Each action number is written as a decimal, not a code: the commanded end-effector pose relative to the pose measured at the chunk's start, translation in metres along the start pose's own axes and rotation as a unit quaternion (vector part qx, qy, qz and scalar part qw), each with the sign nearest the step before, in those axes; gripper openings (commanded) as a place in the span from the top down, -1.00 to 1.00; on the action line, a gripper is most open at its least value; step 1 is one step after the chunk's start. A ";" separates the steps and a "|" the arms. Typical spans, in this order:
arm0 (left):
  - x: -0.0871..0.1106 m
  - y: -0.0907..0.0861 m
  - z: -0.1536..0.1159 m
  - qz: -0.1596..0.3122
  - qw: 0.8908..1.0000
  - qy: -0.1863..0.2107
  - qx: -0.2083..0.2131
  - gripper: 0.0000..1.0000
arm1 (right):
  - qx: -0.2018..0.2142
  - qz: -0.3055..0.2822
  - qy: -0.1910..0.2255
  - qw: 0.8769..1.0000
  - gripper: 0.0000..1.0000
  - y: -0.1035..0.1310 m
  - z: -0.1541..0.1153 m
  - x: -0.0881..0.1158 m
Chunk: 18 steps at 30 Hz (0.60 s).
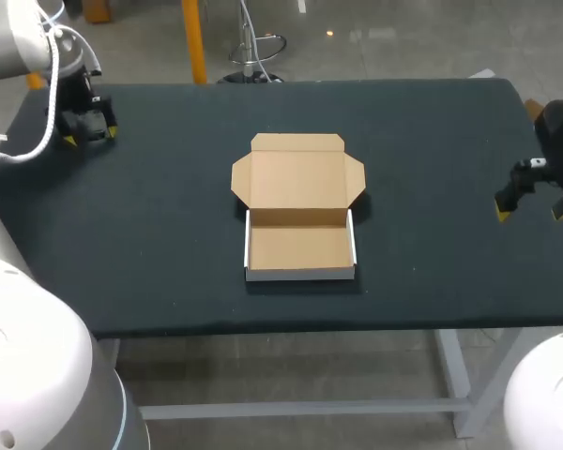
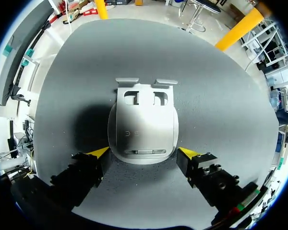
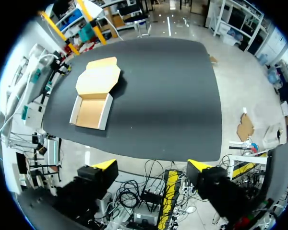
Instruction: Assemble the packaging by folding the flat box into shape, placing the metal phone stand inside, and closing the box properly
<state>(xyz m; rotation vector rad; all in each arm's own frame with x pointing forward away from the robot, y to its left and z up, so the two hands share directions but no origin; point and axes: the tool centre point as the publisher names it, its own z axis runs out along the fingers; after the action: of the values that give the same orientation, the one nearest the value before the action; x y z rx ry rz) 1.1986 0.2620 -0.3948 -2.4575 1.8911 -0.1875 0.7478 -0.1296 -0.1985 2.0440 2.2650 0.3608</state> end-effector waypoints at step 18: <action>0.004 -0.025 0.009 0.006 1.000 -0.011 -0.022 -0.69 | 0.002 0.000 0.000 1.000 -1.00 0.000 -0.003 0.000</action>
<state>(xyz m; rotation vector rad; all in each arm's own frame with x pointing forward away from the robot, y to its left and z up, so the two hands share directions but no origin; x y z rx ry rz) 1.2144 0.2638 -0.3973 -2.4274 1.8896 -0.1828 0.7478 -0.1296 -0.1985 2.0440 2.2650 0.3608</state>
